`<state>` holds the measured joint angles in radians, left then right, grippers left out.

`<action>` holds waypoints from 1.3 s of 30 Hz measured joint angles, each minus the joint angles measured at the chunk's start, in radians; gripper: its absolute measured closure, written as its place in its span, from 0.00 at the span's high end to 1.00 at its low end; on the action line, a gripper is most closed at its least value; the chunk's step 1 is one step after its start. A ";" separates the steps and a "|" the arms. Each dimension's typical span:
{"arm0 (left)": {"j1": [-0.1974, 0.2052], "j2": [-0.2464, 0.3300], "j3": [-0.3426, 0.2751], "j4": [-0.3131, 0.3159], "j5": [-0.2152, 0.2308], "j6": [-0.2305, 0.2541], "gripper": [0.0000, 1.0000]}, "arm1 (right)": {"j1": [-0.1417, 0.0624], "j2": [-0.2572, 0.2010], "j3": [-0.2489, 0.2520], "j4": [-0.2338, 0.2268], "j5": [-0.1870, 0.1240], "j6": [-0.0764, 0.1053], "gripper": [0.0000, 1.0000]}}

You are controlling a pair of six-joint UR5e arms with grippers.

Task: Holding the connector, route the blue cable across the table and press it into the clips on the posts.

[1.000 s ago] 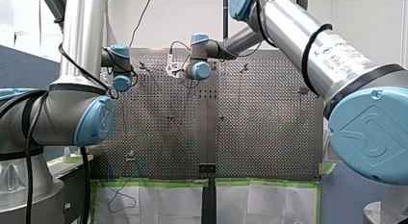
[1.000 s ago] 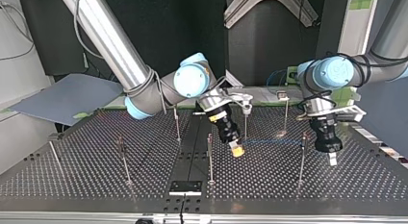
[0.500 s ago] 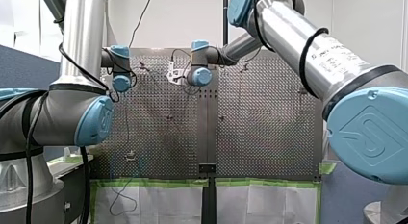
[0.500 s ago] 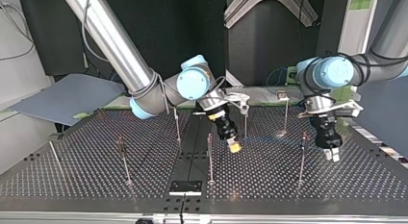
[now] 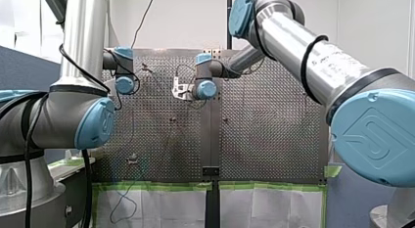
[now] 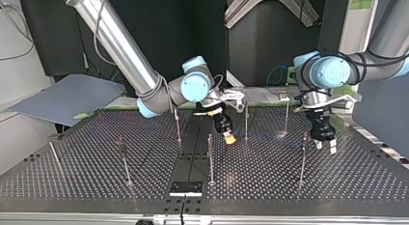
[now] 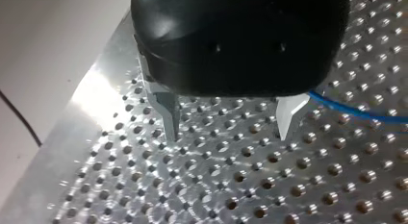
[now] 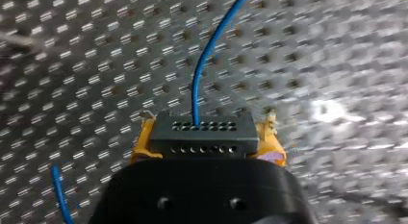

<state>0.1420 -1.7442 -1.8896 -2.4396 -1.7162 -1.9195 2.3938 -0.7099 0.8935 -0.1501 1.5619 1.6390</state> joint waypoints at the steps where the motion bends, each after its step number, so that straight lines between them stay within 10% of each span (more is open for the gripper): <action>1: -0.002 0.000 0.000 -0.008 0.000 0.000 1.00 | -0.002 0.002 0.003 0.005 0.001 0.001 0.00; 39: -0.113 0.216 -0.143 -0.348 0.036 -0.052 1.00 | -0.059 0.006 0.052 0.016 -0.002 0.010 0.00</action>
<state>0.0292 -1.5278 -2.0322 -2.7871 -1.6801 -1.9713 2.3351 -0.7034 0.9458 -0.1336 1.5603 1.6493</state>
